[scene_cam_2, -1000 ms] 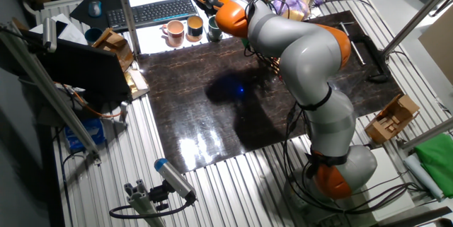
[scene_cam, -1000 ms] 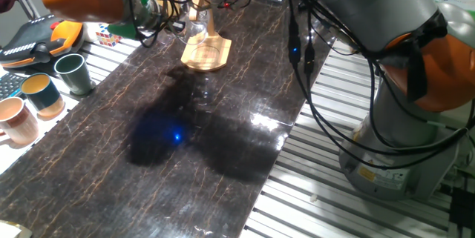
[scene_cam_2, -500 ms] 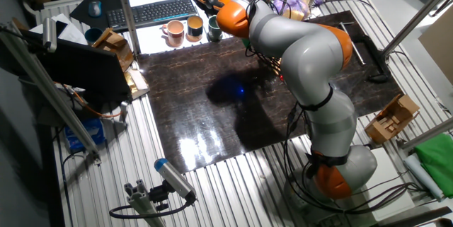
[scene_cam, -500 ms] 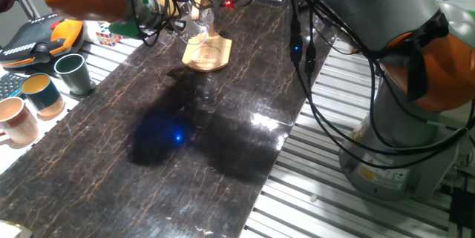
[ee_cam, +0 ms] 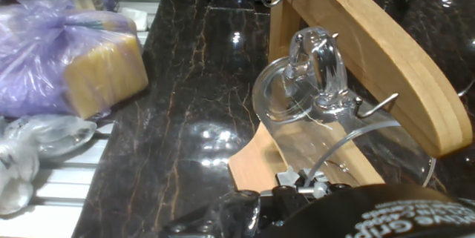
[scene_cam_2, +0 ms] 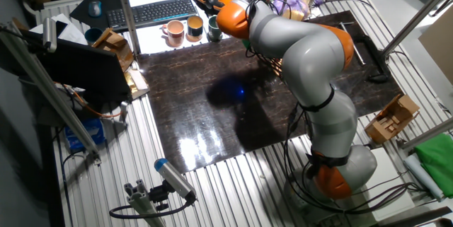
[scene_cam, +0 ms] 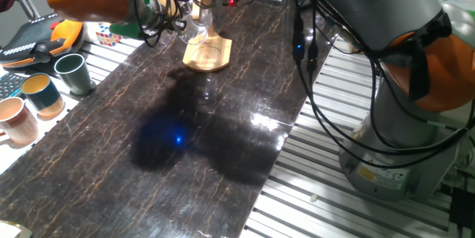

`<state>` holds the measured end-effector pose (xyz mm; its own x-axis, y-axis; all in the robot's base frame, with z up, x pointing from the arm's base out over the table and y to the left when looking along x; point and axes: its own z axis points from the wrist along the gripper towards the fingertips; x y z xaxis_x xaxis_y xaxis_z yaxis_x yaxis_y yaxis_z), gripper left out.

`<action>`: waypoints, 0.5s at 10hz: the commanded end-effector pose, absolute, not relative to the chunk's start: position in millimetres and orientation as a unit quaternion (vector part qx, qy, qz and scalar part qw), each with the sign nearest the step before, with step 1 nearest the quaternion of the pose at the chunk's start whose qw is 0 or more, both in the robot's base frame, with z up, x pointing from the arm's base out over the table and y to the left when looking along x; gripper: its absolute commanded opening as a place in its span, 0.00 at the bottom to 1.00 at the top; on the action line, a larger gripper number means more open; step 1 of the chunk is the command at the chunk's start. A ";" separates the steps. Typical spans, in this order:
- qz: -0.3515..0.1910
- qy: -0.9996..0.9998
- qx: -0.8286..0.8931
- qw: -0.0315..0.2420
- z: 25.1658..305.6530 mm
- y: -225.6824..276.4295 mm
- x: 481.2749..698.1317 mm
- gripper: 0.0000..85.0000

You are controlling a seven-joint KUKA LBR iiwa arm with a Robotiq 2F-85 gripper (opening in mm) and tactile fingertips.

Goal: Take the cup off the cup rack

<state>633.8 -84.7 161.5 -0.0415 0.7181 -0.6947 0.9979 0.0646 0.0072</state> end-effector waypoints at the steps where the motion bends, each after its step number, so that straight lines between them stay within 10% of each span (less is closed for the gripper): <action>1: -0.250 0.675 0.636 0.279 161.9 -84.1 633.8 0.01; 5: -0.240 0.659 0.645 0.303 163.8 -82.5 632.9 0.01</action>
